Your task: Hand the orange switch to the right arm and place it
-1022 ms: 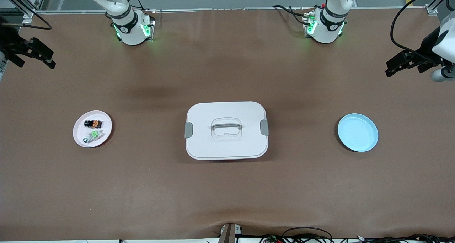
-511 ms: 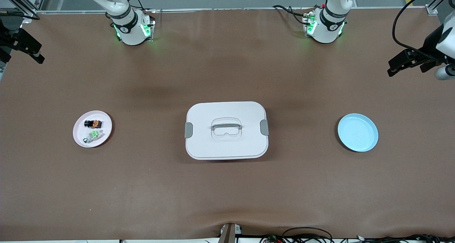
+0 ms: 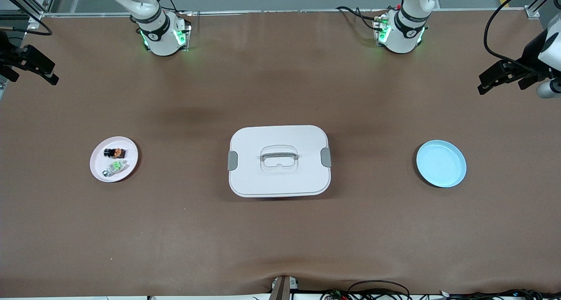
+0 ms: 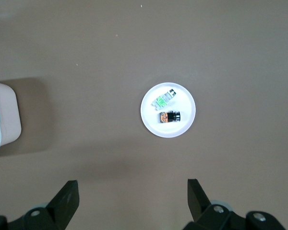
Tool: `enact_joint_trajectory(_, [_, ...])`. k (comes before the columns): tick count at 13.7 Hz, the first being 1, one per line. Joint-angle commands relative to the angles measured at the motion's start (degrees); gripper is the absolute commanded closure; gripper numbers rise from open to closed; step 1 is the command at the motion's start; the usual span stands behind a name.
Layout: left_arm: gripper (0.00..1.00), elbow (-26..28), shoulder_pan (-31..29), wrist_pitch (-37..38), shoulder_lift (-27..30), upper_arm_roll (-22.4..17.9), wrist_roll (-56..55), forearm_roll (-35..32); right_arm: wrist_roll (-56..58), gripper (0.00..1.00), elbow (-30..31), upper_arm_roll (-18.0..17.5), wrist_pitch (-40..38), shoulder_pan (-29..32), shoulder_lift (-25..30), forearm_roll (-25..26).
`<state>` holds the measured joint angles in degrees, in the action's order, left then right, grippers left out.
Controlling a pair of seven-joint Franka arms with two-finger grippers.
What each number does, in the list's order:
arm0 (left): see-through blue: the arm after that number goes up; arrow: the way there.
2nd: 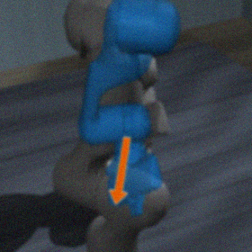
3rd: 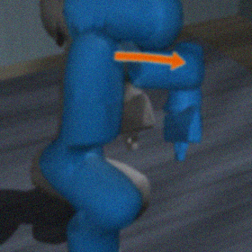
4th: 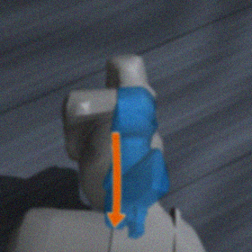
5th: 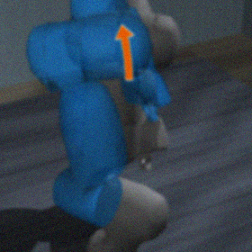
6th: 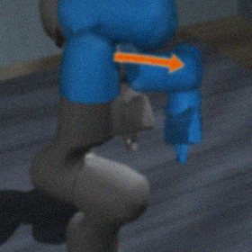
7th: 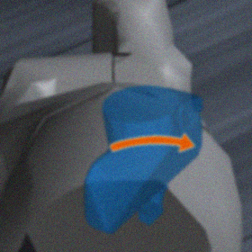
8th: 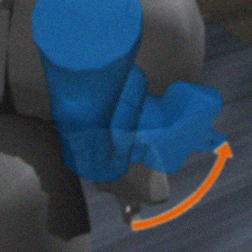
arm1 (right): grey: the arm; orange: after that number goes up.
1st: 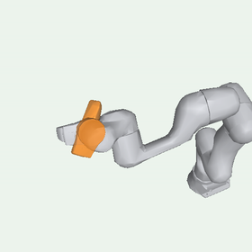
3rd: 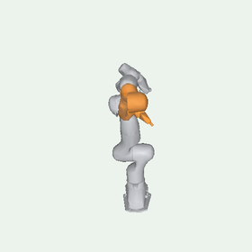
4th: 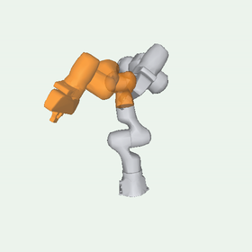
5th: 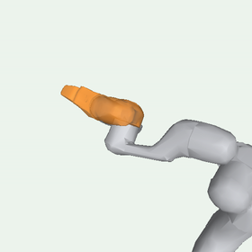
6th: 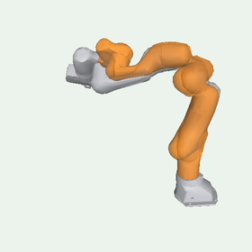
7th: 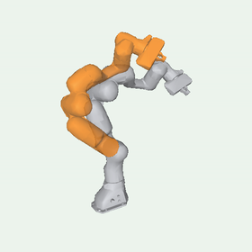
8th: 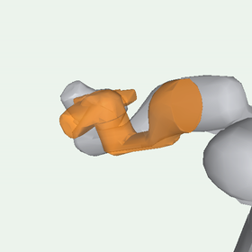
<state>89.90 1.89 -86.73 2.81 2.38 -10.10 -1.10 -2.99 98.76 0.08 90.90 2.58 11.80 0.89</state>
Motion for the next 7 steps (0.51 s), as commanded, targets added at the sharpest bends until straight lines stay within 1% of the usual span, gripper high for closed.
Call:
enact_joint_trajectory(1, [0.0,-2.98,0.92,1.39,-1.75,0.51,0.88,-0.22,-0.96,0.0,-1.47,-0.17,-2.13,0.67,-0.55,-0.8])
enact_joint_trajectory(7, [0.0,-3.95,1.28,2.44,-2.28,0.78,0.88,-0.13,-0.96,0.0,-1.38,-0.26,-2.13,0.76,-0.55,-0.89])
